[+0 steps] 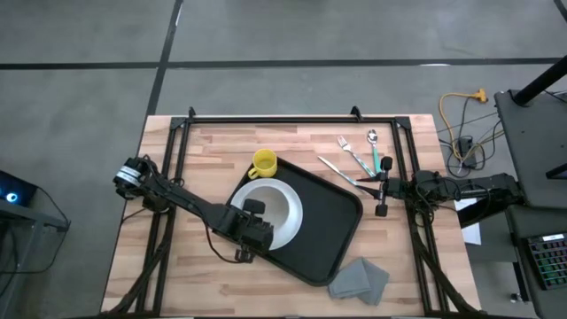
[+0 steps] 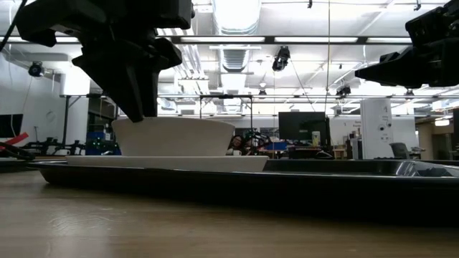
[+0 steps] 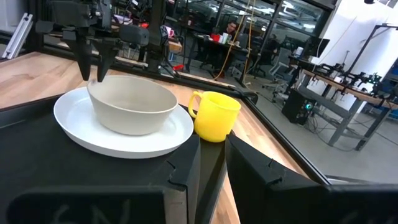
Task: Set up tray
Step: Put the gray napkin on the black serving tray to the right of the white plate
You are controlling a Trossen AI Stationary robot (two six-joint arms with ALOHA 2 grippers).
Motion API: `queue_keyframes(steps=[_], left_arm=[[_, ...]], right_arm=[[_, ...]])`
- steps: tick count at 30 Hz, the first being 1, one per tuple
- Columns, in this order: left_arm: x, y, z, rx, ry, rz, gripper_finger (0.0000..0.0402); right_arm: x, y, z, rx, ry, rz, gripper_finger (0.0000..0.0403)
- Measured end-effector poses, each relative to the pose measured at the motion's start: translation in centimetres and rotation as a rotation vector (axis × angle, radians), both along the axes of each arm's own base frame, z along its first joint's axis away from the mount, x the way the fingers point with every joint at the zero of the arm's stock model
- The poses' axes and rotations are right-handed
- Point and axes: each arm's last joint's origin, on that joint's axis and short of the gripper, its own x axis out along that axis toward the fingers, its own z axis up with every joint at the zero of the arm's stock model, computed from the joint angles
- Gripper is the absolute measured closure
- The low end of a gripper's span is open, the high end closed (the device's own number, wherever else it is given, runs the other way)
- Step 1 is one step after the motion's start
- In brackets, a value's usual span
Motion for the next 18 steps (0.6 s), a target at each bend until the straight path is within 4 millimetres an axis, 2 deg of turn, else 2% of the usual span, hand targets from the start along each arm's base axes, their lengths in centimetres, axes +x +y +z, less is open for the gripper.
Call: queue_keyframes(steps=[11, 18], left_arm=[[0.3, -0.2, 1.8, -0.025, -0.027, 0.033, 0.0290], [0.8, -0.4, 2.1, -0.049, -0.082, 0.033, 0.0289]], right_arm=[[0.0, 0.0, 0.0, 0.002, -0.001, 0.000, 0.0335], [0.0, 0.0, 0.0, 0.001, -0.001, 0.000, 0.0335]])
